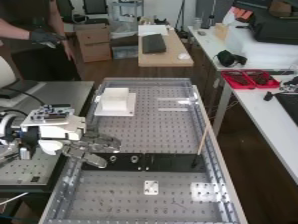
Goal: Grab the smaller nut and place it in the white container
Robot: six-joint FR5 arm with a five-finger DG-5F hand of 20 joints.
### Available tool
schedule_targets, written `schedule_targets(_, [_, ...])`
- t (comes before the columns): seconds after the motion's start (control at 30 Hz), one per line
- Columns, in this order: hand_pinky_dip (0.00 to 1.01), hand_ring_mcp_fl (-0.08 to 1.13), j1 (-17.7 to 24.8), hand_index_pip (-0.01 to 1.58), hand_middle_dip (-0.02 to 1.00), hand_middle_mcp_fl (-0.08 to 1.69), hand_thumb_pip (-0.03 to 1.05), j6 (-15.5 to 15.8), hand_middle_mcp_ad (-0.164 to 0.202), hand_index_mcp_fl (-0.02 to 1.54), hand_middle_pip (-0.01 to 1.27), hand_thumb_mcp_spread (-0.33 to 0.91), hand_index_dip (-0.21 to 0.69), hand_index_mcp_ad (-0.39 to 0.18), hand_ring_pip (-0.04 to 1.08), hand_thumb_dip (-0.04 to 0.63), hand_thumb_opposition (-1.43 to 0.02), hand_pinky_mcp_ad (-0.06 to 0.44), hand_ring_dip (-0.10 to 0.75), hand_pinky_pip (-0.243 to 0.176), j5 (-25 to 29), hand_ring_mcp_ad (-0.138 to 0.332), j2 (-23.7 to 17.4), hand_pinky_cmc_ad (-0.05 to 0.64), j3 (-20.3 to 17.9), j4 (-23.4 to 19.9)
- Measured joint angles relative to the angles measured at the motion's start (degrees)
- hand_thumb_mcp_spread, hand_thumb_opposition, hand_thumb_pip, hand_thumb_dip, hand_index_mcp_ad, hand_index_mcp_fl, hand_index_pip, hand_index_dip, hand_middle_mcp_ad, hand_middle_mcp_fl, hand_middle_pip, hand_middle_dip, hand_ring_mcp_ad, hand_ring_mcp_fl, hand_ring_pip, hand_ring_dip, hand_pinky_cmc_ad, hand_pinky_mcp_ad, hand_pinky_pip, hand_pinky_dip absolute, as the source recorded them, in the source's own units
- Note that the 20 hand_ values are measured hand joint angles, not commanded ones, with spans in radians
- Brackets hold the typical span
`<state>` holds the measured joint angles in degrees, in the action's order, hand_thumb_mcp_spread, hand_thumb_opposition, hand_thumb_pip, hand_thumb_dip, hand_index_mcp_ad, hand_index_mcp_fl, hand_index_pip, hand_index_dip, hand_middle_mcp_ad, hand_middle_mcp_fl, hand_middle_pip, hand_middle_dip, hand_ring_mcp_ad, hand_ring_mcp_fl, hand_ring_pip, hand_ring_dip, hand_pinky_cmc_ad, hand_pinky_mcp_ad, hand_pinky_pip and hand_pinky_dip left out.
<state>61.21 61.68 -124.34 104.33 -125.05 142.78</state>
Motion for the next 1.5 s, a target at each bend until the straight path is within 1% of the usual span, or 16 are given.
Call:
schedule_targets(0.13, [0.19,0.0,-0.33,1.52,0.24,0.09,0.75,0.24,0.054,0.02,0.12,0.42,0.19,-0.148,0.09,0.211,-0.84,0.295,0.129,-0.026,-0.06,0.113,0.78,0.372,0.07,-0.62])
schedule_targets(0.27, [0.19,0.0,-0.7,1.53,0.24,0.09,0.75,0.25,0.054,0.02,0.12,0.42,0.19,-0.15,0.09,0.211,-0.84,0.295,0.129,-0.026,-0.48,0.113,1.75,0.363,0.0,-2.11])
schedule_targets(0.53, [0.19,0.0,-1.29,1.53,0.24,0.09,0.75,-0.98,0.051,0.02,0.12,0.42,0.19,-0.15,0.09,0.211,-0.84,0.295,0.129,-0.028,-0.89,0.113,3.76,0.365,-0.17,-5.48])
schedule_targets(0.6, [0.19,0.0,-1.45,1.53,0.24,0.09,0.75,-1.03,0.051,0.02,0.12,0.42,0.19,-0.15,0.09,0.211,-0.84,0.295,0.129,-0.01,-0.93,0.113,4.19,0.365,-0.13,-5.81])
schedule_targets(0.73, [0.19,0.0,-1.79,1.53,0.24,0.09,0.75,-0.98,0.051,0.02,0.12,0.42,0.19,-0.15,0.09,0.211,-0.84,0.295,0.129,-0.01,-1.12,0.113,4.62,0.365,-0.13,-6.24])
schedule_targets(1.0, [0.19,0.0,-2.52,1.54,0.24,0.07,0.75,-1.73,0.051,0.02,0.12,0.42,0.19,-0.15,0.09,0.211,-0.84,0.295,0.129,-0.01,-1.99,0.112,5.44,0.365,-0.47,-8.79])
schedule_targets(1.23, [0.19,0.0,-2.73,1.56,0.24,0.07,0.75,-1.7,0.051,0.02,0.12,0.42,0.19,-0.147,0.09,0.211,-0.84,0.295,0.129,-0.01,-2.6,0.11,5.67,0.367,-0.26,-8.83])
schedule_targets(1.3, [0.19,0.0,-2.72,1.56,0.24,0.07,0.75,-1.71,0.054,0.02,0.12,0.42,0.19,-0.147,0.09,0.211,-0.84,0.293,0.129,-0.01,-2.94,0.113,5.75,0.346,-0.2,-8.74])
schedule_targets(1.5, [0.19,0.0,-2.66,1.56,0.24,0.07,0.75,-1.72,0.054,0.02,0.12,0.42,0.188,-0.147,0.09,0.211,-0.84,0.293,0.129,-0.01,-3.28,0.11,5.91,0.346,-0.15,-8.9])
